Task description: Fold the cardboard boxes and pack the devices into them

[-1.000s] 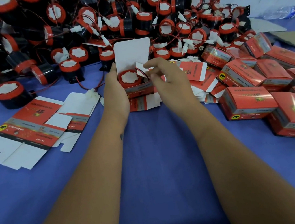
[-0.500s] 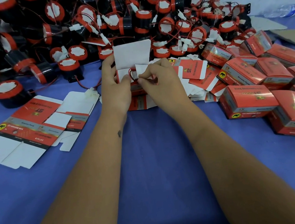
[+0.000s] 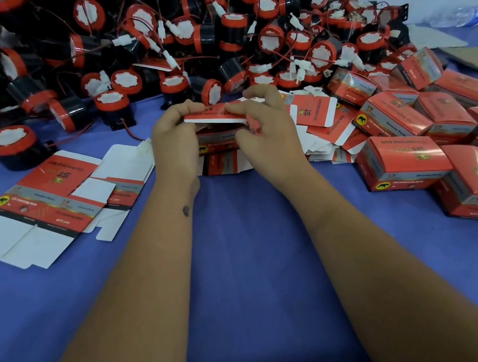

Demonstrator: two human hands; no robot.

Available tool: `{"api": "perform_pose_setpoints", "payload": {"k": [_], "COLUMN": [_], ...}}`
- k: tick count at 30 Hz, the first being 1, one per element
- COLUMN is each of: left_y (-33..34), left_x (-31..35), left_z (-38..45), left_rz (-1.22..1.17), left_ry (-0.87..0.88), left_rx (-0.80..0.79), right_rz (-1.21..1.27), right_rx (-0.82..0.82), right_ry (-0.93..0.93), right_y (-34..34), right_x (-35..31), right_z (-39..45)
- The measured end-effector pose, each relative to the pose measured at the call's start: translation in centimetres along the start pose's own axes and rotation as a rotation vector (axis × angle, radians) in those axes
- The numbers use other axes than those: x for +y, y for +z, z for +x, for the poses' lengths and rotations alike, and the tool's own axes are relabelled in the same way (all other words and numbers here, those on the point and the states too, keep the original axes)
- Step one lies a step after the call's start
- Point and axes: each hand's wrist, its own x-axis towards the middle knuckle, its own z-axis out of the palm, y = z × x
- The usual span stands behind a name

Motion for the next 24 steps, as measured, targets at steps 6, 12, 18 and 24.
{"api": "perform_pose_setpoints", "payload": {"k": [6,12,18,24], "left_y": [-0.5,-1.1,-1.5,-1.4], "left_x": [0.6,0.1,0.3,0.0], "left_z": [-0.1,0.1,0.0,-0.1], "left_rz": [-0.085,0.469,0.672,0.752], "left_ry": [-0.094,0.117,0.26,0.375], "left_rx": [-0.103,-0.245,-0.287,-0.217], "right_rz": [0.246,0.015,-0.067,-0.115], "right_rx": [-0.082,-0.126,-0.11,-0.042], "right_ry": [0.195,0.061,-0.016,-0.037], "right_y": [-0.5,-0.8,-0.8,-0.4], "right_x": [0.3,0.8,1.1,1.2], "right_z": [0.0,0.1,0.1,0.2]}}
